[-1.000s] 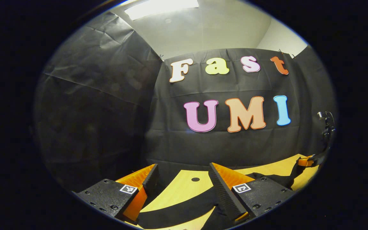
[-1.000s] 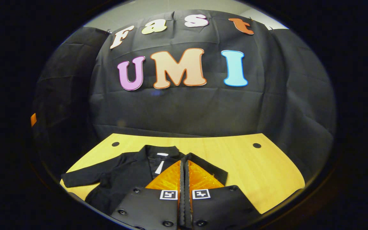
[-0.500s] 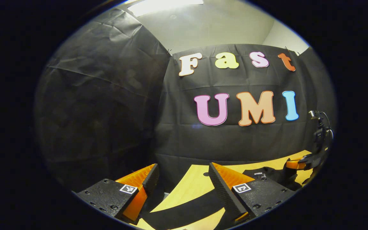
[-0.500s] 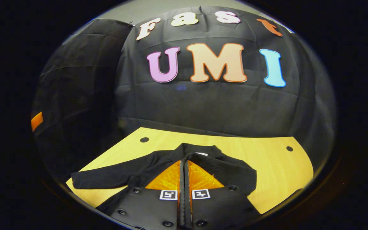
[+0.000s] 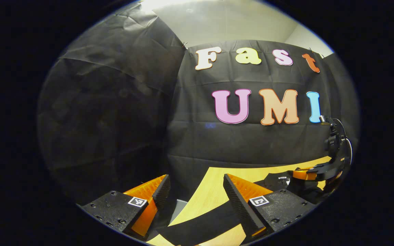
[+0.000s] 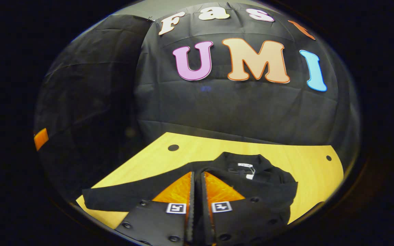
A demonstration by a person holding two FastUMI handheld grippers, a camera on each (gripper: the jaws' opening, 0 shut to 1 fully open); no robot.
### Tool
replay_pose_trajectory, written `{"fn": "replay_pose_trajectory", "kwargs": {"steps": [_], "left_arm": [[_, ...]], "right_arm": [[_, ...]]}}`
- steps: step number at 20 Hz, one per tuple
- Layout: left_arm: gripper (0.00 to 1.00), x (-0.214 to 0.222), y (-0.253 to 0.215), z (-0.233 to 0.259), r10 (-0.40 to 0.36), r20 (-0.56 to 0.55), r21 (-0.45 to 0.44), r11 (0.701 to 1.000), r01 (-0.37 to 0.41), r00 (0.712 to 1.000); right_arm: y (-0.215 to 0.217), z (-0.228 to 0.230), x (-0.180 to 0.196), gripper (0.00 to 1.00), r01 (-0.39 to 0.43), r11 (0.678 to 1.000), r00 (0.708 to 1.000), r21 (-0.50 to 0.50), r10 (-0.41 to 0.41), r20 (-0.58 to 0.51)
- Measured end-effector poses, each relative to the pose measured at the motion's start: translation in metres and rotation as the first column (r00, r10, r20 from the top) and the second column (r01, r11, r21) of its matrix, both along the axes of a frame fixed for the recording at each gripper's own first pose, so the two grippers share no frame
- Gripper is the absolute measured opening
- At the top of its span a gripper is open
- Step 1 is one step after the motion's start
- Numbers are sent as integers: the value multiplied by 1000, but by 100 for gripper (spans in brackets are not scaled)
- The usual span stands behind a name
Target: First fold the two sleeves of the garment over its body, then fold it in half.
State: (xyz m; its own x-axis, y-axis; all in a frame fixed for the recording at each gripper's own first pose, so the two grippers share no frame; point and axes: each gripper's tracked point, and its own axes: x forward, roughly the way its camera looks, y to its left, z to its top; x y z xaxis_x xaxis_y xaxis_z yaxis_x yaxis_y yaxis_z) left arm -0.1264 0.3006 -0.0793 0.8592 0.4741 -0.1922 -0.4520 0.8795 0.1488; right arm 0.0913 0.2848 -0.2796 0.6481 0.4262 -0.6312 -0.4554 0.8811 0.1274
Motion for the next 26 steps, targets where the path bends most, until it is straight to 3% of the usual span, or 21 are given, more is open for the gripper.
{"fn": "replay_pose_trajectory", "kwargs": {"steps": [3,7,14,23,25,26], "left_arm": [[96,-11,11,-44,3,-77,-128,992,-13,997],[96,-19,25,-99,33,-175,-266,961,-80,984],[97,-37,28,-186,7,-376,-281,952,-121,927],[97,-72,27,-258,5,-527,-354,908,-224,850],[97,-82,21,-274,-1,-573,-376,889,-262,820],[97,-82,24,-268,12,-573,-342,905,-252,820]], "right_arm": [[17,15,5,97,9,999,999,51,-11,49],[2,29,6,96,30,999,995,17,-32,99],[-41,31,5,97,97,993,990,-60,-90,106],[-71,32,-7,97,131,986,988,-105,-122,96],[-74,33,-9,96,135,986,988,-103,-126,90],[-76,34,-10,96,136,985,988,-103,-127,89]]}}
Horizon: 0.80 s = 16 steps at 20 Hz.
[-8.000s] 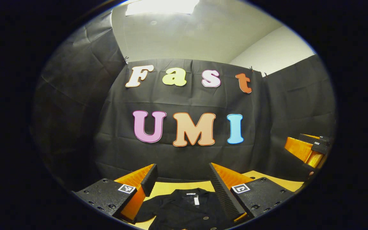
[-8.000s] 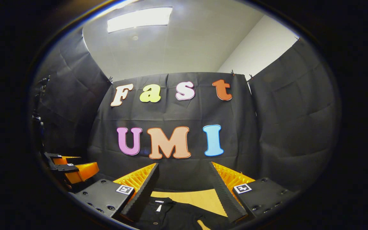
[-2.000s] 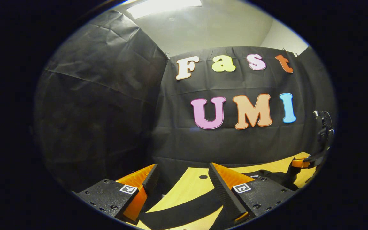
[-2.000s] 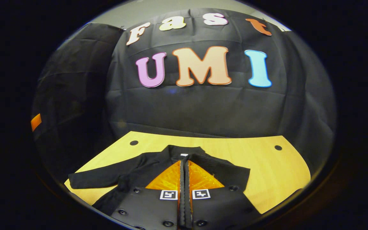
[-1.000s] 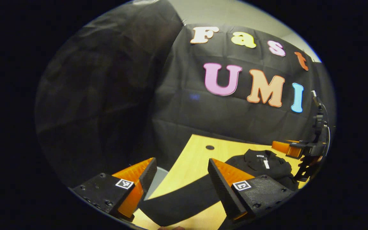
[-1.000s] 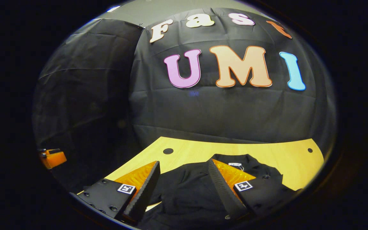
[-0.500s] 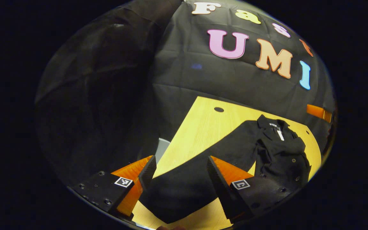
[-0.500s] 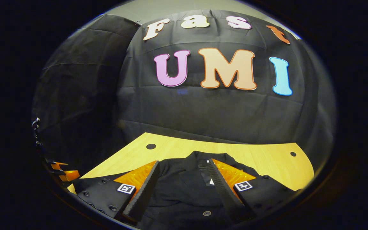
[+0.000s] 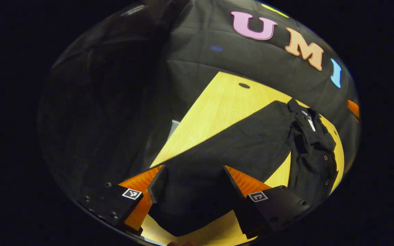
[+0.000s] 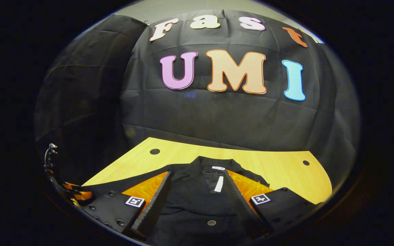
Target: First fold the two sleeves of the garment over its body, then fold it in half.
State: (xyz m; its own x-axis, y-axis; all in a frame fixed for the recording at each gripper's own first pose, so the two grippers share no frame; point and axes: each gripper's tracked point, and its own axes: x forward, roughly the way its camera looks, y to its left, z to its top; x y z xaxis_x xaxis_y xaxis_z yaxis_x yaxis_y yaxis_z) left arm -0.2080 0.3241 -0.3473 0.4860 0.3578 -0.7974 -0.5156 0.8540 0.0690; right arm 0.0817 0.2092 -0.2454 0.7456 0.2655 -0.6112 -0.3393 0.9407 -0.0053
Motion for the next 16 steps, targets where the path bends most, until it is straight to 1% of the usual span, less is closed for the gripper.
{"fn": "replay_pose_trajectory", "kwargs": {"steps": [2,3,5,6,7,9,11,12,13,14,16], "left_arm": [[96,-5,-2,-9,-31,-14,29,999,32,999],[97,-4,-1,-7,-50,-12,54,997,50,999],[95,-2,-1,-6,-55,11,75,996,54,998],[88,-1,-2,-6,-59,27,81,995,57,998],[85,0,-6,-6,-76,37,89,993,73,996],[61,6,-13,-7,-127,52,103,987,122,990],[37,9,-20,-8,-156,58,96,984,150,986],[31,10,-25,-7,-162,66,81,984,157,985],[7,10,-25,-9,-148,60,75,987,143,987],[1,11,-25,-8,-134,56,66,989,130,989],[0,10,-27,-5,-102,53,34,994,100,993]], "right_arm": [[-5,1,-2,96,5,1000,1000,-5,-5,3],[-8,1,-3,96,5,1000,1000,-6,-5,0],[-14,2,-6,96,8,1000,1000,-14,-8,-1],[-17,2,-6,96,8,1000,1000,-17,-8,-2],[-20,2,-7,96,7,1000,1000,-21,-7,-4],[-25,2,-10,96,10,1000,1000,-21,-11,-14],[-29,6,-11,96,23,1000,1000,-7,-23,-18],[-31,9,-11,96,29,1000,999,0,-29,-16],[-33,11,-12,96,30,1000,999,4,-30,-15],[-37,12,-13,96,31,1000,999,5,-31,-14],[-44,17,-17,96,28,1000,1000,-1,-28,-5]]}}
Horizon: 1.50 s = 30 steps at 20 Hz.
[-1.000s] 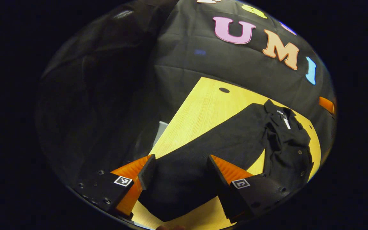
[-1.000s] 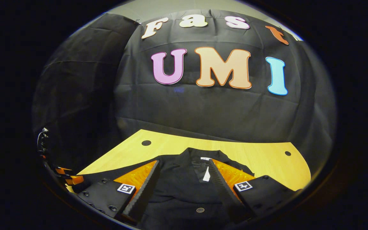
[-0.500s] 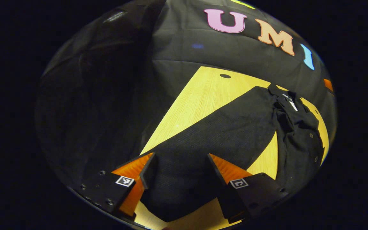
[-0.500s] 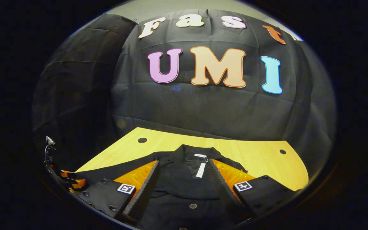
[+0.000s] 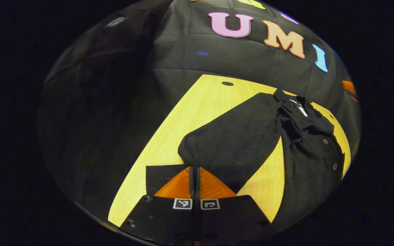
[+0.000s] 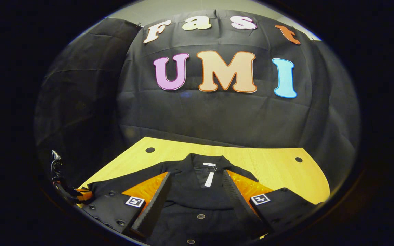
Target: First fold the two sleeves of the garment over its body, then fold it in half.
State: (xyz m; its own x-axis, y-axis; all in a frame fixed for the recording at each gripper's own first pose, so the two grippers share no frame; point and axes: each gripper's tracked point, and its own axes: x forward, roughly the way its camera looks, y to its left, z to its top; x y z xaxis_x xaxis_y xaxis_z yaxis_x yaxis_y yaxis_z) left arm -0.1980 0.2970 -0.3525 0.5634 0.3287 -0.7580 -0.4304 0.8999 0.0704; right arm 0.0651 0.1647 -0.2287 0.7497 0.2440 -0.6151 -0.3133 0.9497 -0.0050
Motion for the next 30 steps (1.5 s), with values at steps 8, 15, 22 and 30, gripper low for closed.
{"fn": "replay_pose_trajectory", "kwargs": {"steps": [8,15,22,30], "left_arm": [[0,55,-1,79,-1,164,54,999,-7,986],[0,113,-39,128,-118,243,117,989,92,963],[0,157,-84,163,-214,279,170,970,172,936],[0,223,-162,181,-372,312,213,924,317,874]], "right_arm": [[-45,9,-14,96,18,1000,999,1,-18,30],[-93,7,-23,95,79,996,997,44,-79,16],[-140,6,-27,96,131,990,991,57,-132,21],[-194,6,-33,96,211,975,977,73,-213,23]]}}
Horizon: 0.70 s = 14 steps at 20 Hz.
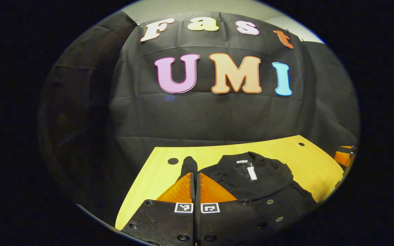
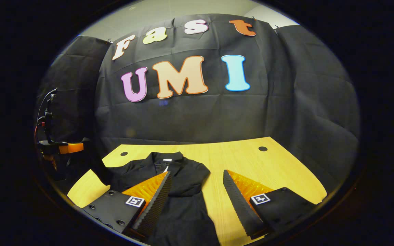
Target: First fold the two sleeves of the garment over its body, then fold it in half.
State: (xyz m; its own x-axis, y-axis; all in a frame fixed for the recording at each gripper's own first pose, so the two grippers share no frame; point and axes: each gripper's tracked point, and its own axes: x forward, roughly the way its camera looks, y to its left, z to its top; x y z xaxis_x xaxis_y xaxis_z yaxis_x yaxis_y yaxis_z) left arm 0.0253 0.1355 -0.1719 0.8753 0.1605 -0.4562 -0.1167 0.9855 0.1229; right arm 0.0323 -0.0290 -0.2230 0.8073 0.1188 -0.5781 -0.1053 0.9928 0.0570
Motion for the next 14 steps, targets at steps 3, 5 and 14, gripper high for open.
{"fn": "replay_pose_trajectory", "kwargs": {"steps": [3,5,14], "left_arm": [[0,19,-28,-4,-45,-2,-10,999,45,999],[0,29,-45,-11,-65,-17,-17,998,64,998],[0,73,-123,-57,-171,-107,-40,985,168,979]], "right_arm": [[-26,0,-2,97,29,999,1000,-15,-29,-3],[-42,1,-2,96,54,998,999,-16,-54,-1],[-99,-6,-10,99,126,992,991,-10,-126,-41]]}}
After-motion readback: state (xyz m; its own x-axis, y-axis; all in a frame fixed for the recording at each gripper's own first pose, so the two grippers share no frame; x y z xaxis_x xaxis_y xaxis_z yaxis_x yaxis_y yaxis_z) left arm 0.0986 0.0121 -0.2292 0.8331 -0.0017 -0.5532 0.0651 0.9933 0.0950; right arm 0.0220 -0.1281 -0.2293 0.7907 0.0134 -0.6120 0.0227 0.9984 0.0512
